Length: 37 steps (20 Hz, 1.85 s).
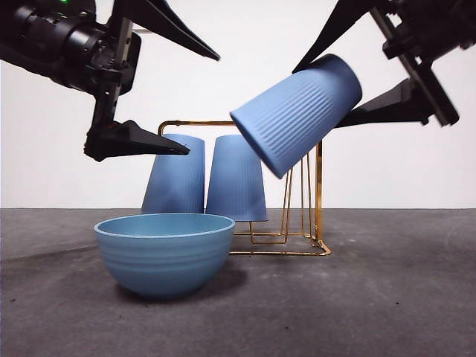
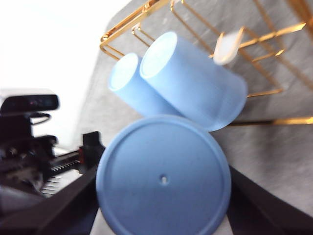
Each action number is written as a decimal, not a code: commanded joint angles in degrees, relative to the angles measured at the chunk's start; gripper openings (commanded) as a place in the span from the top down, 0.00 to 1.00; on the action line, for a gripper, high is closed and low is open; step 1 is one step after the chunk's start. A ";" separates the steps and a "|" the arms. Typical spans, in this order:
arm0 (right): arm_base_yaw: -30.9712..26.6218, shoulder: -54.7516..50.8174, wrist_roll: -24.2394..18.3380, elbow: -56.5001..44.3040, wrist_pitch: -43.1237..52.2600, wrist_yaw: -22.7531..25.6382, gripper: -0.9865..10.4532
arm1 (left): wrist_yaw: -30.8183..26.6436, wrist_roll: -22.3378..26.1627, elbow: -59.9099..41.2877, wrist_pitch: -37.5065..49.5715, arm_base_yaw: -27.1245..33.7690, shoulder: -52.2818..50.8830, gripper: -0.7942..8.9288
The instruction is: Right arm lift cup from the cupboard, then place it on the right of the bowl
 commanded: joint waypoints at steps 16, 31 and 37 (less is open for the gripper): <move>0.74 7.43 9.86 -2.60 12.61 -3.58 0.65 | 2.36 -13.40 1.25 16.48 -5.11 6.40 0.46; 1.53 8.07 11.32 -2.60 14.21 -6.23 0.65 | 2.56 -12.02 1.25 17.38 -5.95 6.40 0.91; 1.51 8.02 11.15 -2.58 14.19 -6.58 0.55 | 3.76 -11.63 1.27 19.12 -5.95 6.40 0.91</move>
